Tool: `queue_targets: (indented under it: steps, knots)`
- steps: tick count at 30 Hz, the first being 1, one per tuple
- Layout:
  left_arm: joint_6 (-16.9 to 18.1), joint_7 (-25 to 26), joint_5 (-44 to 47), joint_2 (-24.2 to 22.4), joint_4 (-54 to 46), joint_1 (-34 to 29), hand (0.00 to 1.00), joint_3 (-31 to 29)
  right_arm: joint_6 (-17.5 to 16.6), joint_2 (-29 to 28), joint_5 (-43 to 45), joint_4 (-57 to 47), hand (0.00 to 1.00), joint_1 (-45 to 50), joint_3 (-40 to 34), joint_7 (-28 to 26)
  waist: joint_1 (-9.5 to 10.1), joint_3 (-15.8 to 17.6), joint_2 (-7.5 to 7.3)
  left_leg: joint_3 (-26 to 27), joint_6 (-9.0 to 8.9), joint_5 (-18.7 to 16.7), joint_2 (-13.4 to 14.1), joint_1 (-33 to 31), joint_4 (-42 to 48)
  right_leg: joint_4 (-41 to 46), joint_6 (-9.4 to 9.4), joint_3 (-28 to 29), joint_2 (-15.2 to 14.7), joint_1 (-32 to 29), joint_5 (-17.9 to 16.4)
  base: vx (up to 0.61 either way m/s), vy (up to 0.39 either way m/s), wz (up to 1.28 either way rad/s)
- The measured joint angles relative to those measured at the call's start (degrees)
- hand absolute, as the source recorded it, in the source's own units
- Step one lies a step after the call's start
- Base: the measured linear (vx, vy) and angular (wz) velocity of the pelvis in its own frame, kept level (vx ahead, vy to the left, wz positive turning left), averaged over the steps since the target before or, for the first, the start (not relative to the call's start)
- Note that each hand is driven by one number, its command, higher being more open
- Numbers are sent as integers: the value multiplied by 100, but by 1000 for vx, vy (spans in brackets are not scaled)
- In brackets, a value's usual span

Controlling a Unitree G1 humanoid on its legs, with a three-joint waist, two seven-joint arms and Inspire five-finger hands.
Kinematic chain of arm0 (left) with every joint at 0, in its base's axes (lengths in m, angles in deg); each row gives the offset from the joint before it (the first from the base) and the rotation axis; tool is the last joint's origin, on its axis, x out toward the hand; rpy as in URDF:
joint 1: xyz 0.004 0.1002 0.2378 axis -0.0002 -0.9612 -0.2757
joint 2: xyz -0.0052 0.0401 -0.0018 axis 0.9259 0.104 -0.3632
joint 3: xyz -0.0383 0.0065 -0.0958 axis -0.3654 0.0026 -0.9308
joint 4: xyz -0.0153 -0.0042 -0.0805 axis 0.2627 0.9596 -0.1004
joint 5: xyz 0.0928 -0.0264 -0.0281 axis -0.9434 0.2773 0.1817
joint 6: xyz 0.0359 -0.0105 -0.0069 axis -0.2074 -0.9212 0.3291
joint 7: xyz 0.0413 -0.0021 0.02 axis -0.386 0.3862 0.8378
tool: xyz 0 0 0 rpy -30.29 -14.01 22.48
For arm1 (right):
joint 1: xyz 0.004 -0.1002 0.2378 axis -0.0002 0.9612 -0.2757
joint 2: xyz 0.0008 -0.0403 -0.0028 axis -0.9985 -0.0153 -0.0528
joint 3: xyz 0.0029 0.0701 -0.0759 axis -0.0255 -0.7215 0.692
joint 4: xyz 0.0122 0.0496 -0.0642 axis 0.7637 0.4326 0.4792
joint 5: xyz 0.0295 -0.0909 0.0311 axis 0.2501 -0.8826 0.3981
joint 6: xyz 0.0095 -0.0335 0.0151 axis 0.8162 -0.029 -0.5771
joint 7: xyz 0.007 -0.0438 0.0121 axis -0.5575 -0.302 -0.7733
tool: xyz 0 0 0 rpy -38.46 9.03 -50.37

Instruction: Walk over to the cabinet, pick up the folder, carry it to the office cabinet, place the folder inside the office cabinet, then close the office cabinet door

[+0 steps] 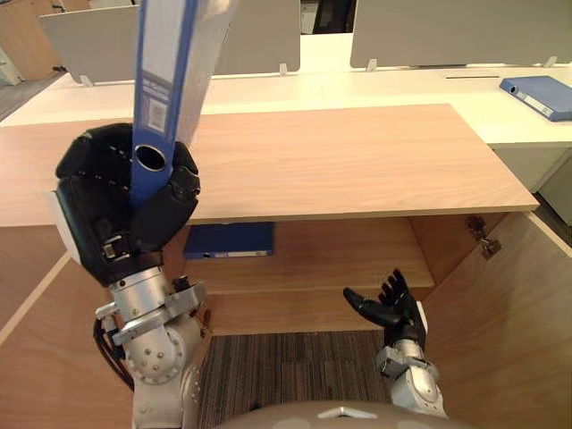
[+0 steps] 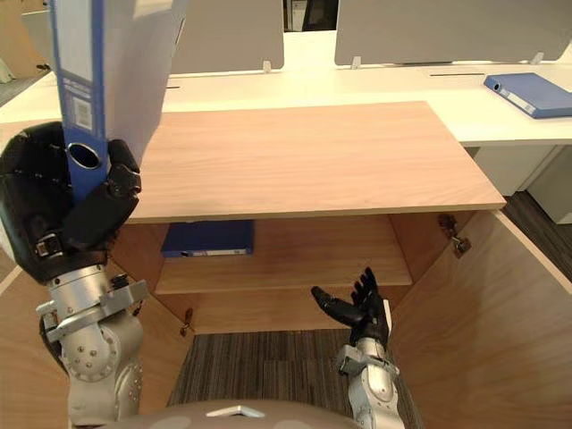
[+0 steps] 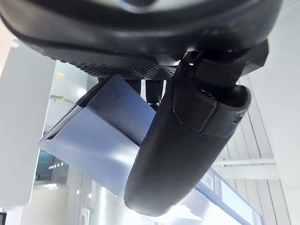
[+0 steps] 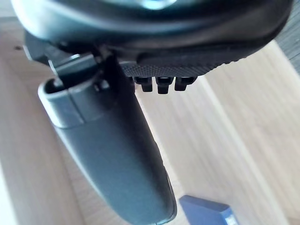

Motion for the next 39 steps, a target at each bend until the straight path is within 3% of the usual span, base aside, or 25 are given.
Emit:
queue_targets:
  steps: [9,19,23,30,39]
  knots:
    - [1,-1263,1937,66,4,-18,0,398,-103,-60,225,-1918,100,172,-282,-273,-180,26,48,210,-4,-86,-4,32,2,17,44,268,-2,-116,31,-16,7,-15]
    - [-44,-2226,3510,342,343,-61,0,528,-422,393,693,-2648,100,-130,-906,-570,-230,19,63,259,22,-133,-14,80,3,21,162,378,-11,-117,101,-30,-2,-4]
    - [-199,-2595,4245,652,867,-61,0,749,-427,893,728,-2656,100,-604,-903,-685,-227,16,94,268,29,-134,-22,84,4,20,199,450,-11,-137,123,-63,-12,-7]
    - [-818,-3209,5096,1406,1672,-60,0,1253,-469,2042,922,-2429,100,-1548,-863,-924,-227,5,134,267,44,-140,-25,70,57,16,246,491,-17,-138,152,-52,-14,-2]
    - [-1034,-3674,5508,2216,1879,-43,0,1384,-474,3365,1357,-1643,100,-2130,-331,-1444,-174,5,134,207,58,-131,-29,31,66,14,250,439,-24,-130,155,-38,-16,4]
